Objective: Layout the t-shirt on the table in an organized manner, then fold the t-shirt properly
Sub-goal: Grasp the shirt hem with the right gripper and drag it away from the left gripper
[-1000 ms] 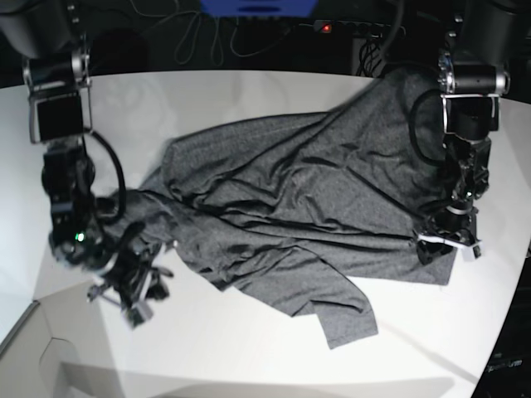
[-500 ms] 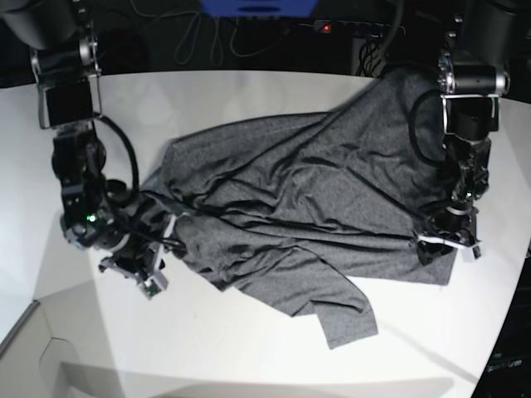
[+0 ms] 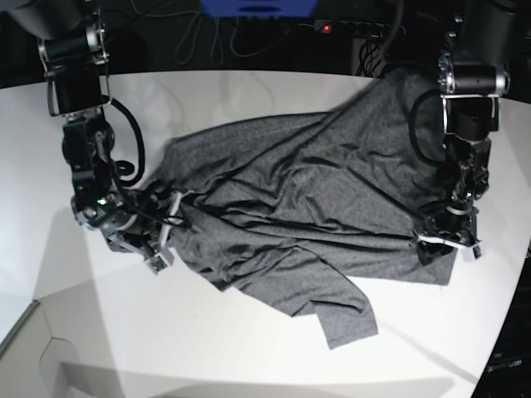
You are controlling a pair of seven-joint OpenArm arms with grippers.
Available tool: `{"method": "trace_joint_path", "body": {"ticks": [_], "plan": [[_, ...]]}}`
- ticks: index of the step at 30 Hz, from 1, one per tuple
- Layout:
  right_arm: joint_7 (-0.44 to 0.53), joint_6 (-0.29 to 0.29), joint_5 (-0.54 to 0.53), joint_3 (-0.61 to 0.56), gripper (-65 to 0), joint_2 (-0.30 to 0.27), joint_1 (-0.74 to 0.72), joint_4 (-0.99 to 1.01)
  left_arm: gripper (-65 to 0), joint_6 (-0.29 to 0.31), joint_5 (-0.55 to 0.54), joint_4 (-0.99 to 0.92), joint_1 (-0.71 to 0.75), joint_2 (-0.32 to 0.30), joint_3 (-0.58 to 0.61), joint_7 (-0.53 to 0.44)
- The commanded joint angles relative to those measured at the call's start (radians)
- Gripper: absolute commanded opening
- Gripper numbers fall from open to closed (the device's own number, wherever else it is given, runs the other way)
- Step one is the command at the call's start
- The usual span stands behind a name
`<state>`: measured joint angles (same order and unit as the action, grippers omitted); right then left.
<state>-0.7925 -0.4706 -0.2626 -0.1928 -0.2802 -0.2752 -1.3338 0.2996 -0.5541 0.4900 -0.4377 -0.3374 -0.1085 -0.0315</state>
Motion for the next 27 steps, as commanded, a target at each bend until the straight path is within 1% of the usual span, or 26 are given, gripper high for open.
{"method": "trace_joint_path", "body": {"ticks": [1,3,5,9,13,15,18,21,23,24,26,27], "plan": [[0.022,0.005,-0.008,0.003,-45.5,-0.007,-0.034,-0.014,-33.1,-0.010,0.004,0.003,-0.011,-0.009,0.000,0.023],[0.023,0.005,-0.008,0.005,-56.3,-0.007,-0.035,-0.014,-33.1,-0.010,0.004,0.002,-0.010,-0.009,0.000,0.023],[0.041,0.005,-0.008,0.005,-65.0,-0.007,-0.045,-0.014,-33.1,-0.010,0.004,0.002,-0.010,-0.007,0.000,0.023],[0.063,0.005,-0.007,0.005,-65.0,-0.007,-0.094,-0.014,-33.1,-0.010,0.004,0.002,-0.010,-0.007,0.000,0.023],[0.063,0.005,-0.007,0.005,-65.0,-0.007,-0.197,-0.013,-33.1,-0.010,0.004,0.002,-0.010,-0.012,0.000,0.023],[0.064,0.005,-0.007,0.003,-65.0,-0.007,-0.258,0.021,-33.1,-0.010,-0.002,0.003,-0.014,-0.010,0.000,0.023],[0.078,0.005,-0.007,0.002,-65.0,-0.001,-0.368,0.141,-33.1,-0.010,-0.077,0.055,-0.011,-0.013,0.000,0.032],[0.187,0.005,-0.007,0.000,-65.0,0.022,-0.464,0.314,-33.1,-0.012,-0.142,0.126,-0.010,-0.016,0.003,0.034],[0.281,0.005,-0.007,0.000,-65.0,0.034,-0.514,0.434,-33.2,-0.013,-0.168,0.177,-0.010,-0.038,0.005,0.041],[0.331,0.005,-0.007,0.000,-65.0,0.052,-0.533,0.478,-33.2,-0.013,-0.174,0.197,-0.010,-0.042,0.003,0.060],[0.425,0.005,-0.007,-0.001,-65.0,0.072,-0.563,0.561,-33.2,-0.013,-0.188,0.249,-0.010,-0.050,0.002,0.121],[0.457,0.005,-0.007,-0.001,-65.0,0.078,-0.577,0.594,-33.2,-0.013,-0.199,0.275,-0.010,-0.058,0.002,0.144]]}}
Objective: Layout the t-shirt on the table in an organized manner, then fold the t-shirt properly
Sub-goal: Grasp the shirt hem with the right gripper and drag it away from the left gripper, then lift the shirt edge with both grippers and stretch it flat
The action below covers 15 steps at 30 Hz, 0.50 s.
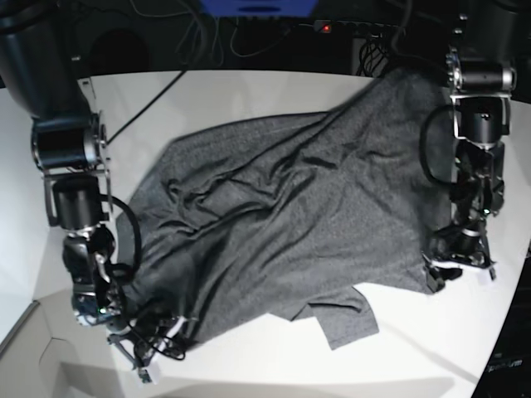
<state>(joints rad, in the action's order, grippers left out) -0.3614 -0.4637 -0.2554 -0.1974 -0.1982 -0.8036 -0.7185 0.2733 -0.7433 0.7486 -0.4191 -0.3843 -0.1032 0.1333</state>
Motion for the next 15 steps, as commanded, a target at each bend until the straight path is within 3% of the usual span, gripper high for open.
{"method": "trace_joint_path", "body": {"ticks": [1,8,12,15], "plan": [[0.037,-0.002,-0.014,0.003,-63.6,0.007,-0.058,-0.003,-33.2,0.013,-0.020,0.036,-0.027,-0.018,-0.003,-0.004],[0.037,-0.002,-0.012,-0.007,-35.9,0.016,-0.064,0.010,-33.2,0.005,-0.038,0.197,0.073,-0.035,-0.003,0.018],[0.035,-0.002,-0.017,-0.004,-29.0,-0.050,-0.021,-0.011,-33.2,0.005,-0.037,0.285,0.176,-0.035,-0.005,0.018],[-0.012,-0.002,-0.018,-0.003,-27.5,-0.099,0.051,-0.082,-33.2,0.005,-0.037,0.338,0.257,-0.034,-0.005,0.018]]}}
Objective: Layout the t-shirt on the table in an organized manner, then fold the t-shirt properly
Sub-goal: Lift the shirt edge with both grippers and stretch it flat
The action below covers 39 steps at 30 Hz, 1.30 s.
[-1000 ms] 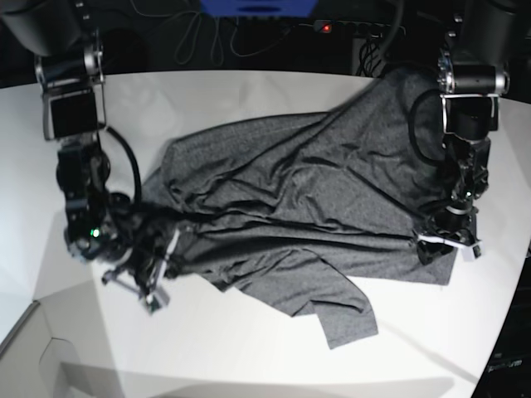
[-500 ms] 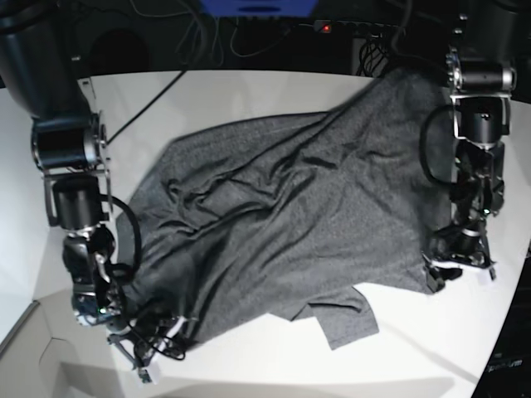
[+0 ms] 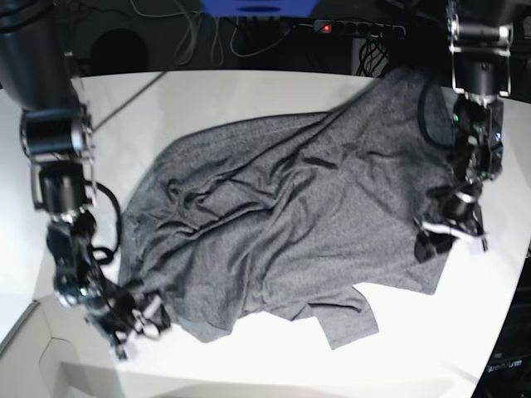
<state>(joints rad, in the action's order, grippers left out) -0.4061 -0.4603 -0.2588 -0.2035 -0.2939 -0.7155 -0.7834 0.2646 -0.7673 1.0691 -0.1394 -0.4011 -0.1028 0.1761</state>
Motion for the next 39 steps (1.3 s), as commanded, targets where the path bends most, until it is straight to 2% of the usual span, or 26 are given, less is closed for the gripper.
{"method": "trace_joint_path", "body": {"ticks": [1,5,8,10,12,17,26,34,39], "plan": [[-0.007,-0.005,-0.015,0.005,-27.7,-0.021,-0.002,-0.063,-33.2,0.014,-0.013,0.035,0.010,-0.017,-0.007,-0.026],[-0.133,-0.005,-0.015,0.006,-27.7,-0.058,0.191,-0.325,-33.1,0.014,-0.013,0.064,0.114,-0.002,-0.110,-0.025],[-0.155,-0.002,-0.010,0.006,-27.7,-0.061,0.345,-0.491,-33.1,0.020,-0.004,0.030,0.128,0.028,-0.165,-0.023],[-0.156,-0.001,-0.010,0.006,-27.7,-0.058,0.415,-0.537,-33.1,0.022,-0.004,-0.020,0.125,0.026,-0.165,-0.023],[-0.149,-0.001,-0.010,0.011,-27.7,-0.046,0.466,-0.537,-33.1,0.023,-0.004,-0.054,0.097,0.029,-0.166,-0.023],[-0.147,-0.001,-0.010,0.144,-27.7,-0.021,0.511,-0.460,-33.1,0.023,-0.004,-0.149,0.017,0.031,-0.148,-0.023],[-0.147,-0.001,-0.012,0.197,-27.7,-0.106,0.669,-0.514,-33.1,0.023,-0.004,-0.330,-0.144,0.031,-0.021,-0.033],[-0.147,-0.005,-0.010,0.290,-27.5,-0.117,0.844,-0.687,-33.1,0.025,-0.004,-0.421,-0.300,0.031,0.042,-0.034],[-0.147,-0.005,-0.012,0.359,-27.5,-0.132,0.860,-0.697,-33.1,0.025,-0.007,-0.402,-0.345,0.026,0.036,-0.028]]}}
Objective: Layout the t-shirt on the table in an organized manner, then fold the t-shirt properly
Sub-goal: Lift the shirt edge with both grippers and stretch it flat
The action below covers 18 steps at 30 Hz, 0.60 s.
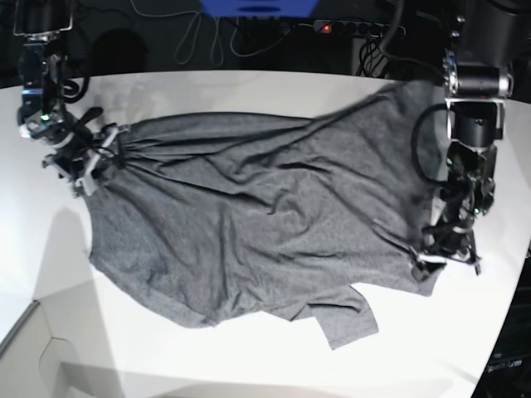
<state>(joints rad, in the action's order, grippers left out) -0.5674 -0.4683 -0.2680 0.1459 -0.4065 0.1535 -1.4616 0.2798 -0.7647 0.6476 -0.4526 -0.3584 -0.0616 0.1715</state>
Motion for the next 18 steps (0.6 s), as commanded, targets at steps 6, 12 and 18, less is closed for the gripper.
{"method": "trace_joint_path", "body": {"ticks": [6,12,18], "plan": [[0.005,0.003,-0.004,0.165,-27.4,0.036,0.031,-0.207,-33.1,0.000,-0.017,0.311,0.099,-0.060,-0.008,-0.019],[0.004,0.003,-0.003,0.176,-27.4,0.125,0.146,-0.403,-33.2,-0.001,-0.019,0.688,0.440,-0.058,-0.131,-0.017],[0.004,0.003,-0.003,0.174,-27.4,0.212,0.209,-0.449,-33.1,-0.001,-0.011,0.934,0.785,0.032,-0.292,-0.017]]}}
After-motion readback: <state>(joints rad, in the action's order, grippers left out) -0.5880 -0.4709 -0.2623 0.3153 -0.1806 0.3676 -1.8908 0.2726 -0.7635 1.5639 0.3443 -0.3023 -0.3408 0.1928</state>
